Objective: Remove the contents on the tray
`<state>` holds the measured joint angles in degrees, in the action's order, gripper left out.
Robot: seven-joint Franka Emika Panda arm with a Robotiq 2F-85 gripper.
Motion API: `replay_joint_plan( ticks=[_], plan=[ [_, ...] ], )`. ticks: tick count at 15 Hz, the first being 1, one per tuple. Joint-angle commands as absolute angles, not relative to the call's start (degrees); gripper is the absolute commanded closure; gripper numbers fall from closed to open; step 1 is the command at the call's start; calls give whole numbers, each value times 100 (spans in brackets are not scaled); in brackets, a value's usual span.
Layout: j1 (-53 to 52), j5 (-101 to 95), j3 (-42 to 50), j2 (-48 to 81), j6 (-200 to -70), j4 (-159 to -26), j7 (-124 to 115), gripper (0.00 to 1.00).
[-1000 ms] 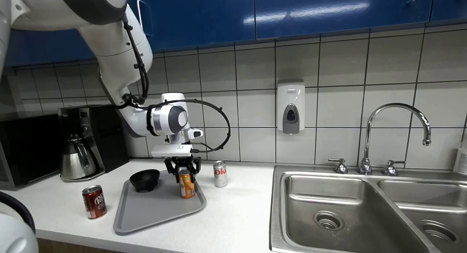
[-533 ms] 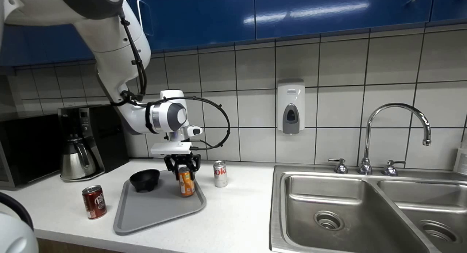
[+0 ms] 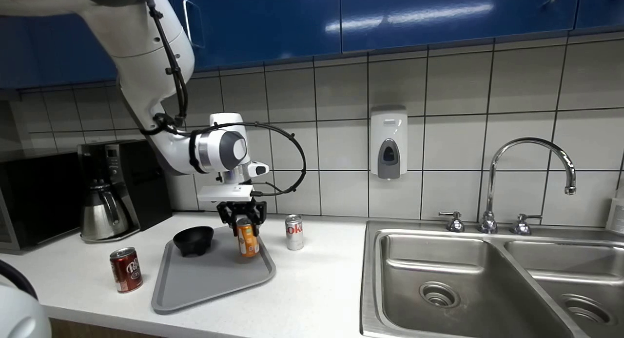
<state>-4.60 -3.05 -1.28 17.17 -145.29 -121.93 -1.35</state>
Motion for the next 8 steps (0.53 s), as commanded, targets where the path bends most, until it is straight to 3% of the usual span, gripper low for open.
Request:
replay_joint_plan(
  ticks=[1, 8],
  plan=[
    [-411, -280, -101, 1321, -14646, -12540, -323, 62],
    [-302, -265, 35, 1187, -14707, -12666, -306, 62]
  ],
)
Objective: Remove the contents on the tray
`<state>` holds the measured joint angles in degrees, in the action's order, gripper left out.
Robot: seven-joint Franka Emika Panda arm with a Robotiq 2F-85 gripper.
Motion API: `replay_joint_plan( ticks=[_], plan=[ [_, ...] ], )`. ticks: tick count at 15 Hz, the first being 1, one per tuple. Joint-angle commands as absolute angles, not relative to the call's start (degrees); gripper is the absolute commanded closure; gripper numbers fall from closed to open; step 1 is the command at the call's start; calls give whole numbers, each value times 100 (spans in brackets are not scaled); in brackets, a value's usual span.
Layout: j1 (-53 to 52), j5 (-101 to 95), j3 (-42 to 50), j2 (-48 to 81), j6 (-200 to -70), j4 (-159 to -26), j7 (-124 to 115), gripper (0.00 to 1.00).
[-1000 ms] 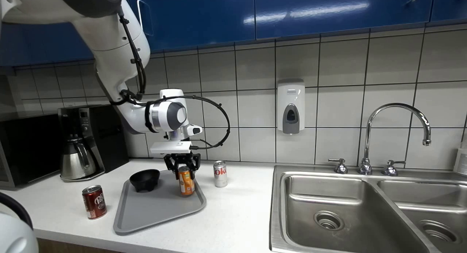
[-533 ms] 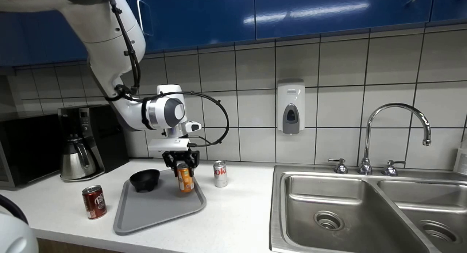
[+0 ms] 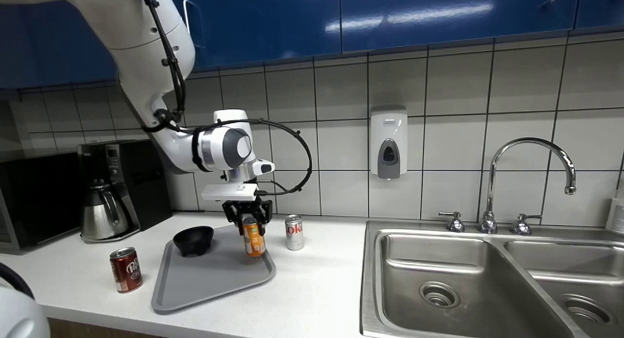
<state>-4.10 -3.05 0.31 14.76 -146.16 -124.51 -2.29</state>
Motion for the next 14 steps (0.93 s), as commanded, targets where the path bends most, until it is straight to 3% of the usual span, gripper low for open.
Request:
replay_joint_plan(
  ticks=[1, 14],
  plan=[
    [-282, -266, 58, 1182, -14708, -12670, -300, 62],
    [59, -193, 244, 1176, -14721, -12716, -145, 62]
  ],
)
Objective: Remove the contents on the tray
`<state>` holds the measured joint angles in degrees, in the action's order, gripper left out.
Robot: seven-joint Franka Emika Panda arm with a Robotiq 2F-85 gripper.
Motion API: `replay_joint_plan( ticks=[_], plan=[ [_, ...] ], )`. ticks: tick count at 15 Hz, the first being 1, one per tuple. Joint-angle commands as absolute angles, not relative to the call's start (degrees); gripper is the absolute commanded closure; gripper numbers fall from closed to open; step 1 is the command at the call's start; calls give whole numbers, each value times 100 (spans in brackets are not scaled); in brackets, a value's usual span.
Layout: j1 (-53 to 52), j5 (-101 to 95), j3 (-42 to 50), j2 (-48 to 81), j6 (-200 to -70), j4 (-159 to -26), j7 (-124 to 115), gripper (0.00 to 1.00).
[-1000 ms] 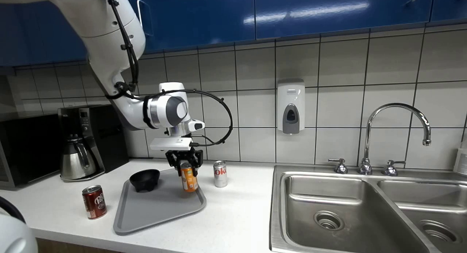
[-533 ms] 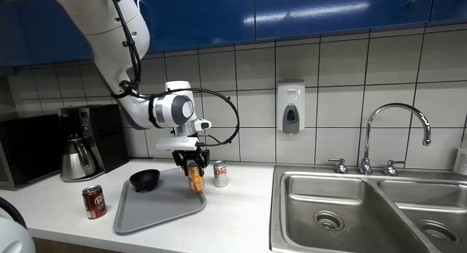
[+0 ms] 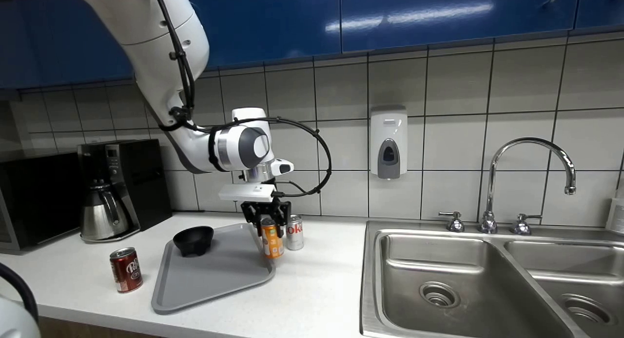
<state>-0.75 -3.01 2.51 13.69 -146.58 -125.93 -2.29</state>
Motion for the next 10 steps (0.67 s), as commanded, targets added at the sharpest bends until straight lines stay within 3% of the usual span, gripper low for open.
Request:
replay_joint_plan(
  ticks=[1, 10],
  plan=[
    [95, -184, 264, 1208, -14712, -12681, -121, 62],
    [310, -101, 348, 1328, -14684, -12604, -35, 62]
  ],
)
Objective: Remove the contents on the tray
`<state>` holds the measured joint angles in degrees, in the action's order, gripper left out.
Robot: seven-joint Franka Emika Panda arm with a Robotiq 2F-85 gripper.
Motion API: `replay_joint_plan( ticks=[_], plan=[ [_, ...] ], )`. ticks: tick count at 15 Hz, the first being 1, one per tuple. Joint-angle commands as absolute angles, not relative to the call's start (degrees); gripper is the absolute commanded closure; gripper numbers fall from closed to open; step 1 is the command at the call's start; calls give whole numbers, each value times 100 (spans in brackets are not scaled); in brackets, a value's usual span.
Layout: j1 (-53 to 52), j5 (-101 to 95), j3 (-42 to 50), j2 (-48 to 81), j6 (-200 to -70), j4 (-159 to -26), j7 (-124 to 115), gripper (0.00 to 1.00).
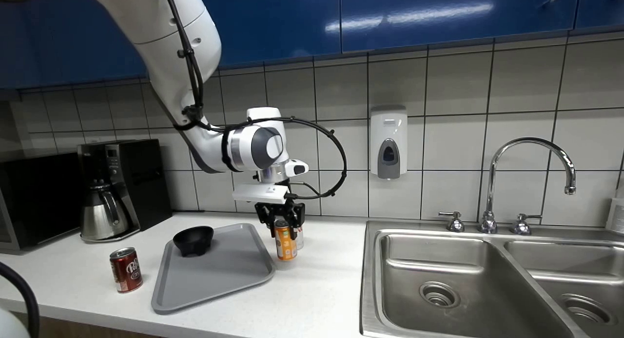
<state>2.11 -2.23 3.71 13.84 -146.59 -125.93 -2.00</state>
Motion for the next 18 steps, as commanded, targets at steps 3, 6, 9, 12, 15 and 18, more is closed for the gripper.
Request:
replay_joint_plan(
  ticks=[3, 6, 9, 12, 15, 18],
  plan=[
    [336, -82, 349, 1377, -14669, -12589, -26, 62],
    [345, -53, 351, 1432, -14658, -12572, -18, 62],
    [361, -30, 354, 1473, -14655, -12561, -10, 62],
    [391, -5, 359, 1490, -14655, -12562, 3, 62],
    [425, 5, 369, 1511, -14655, -12560, 8, 62],
    [454, 16, 369, 1547, -14653, -12544, 16, 62]
  ],
)
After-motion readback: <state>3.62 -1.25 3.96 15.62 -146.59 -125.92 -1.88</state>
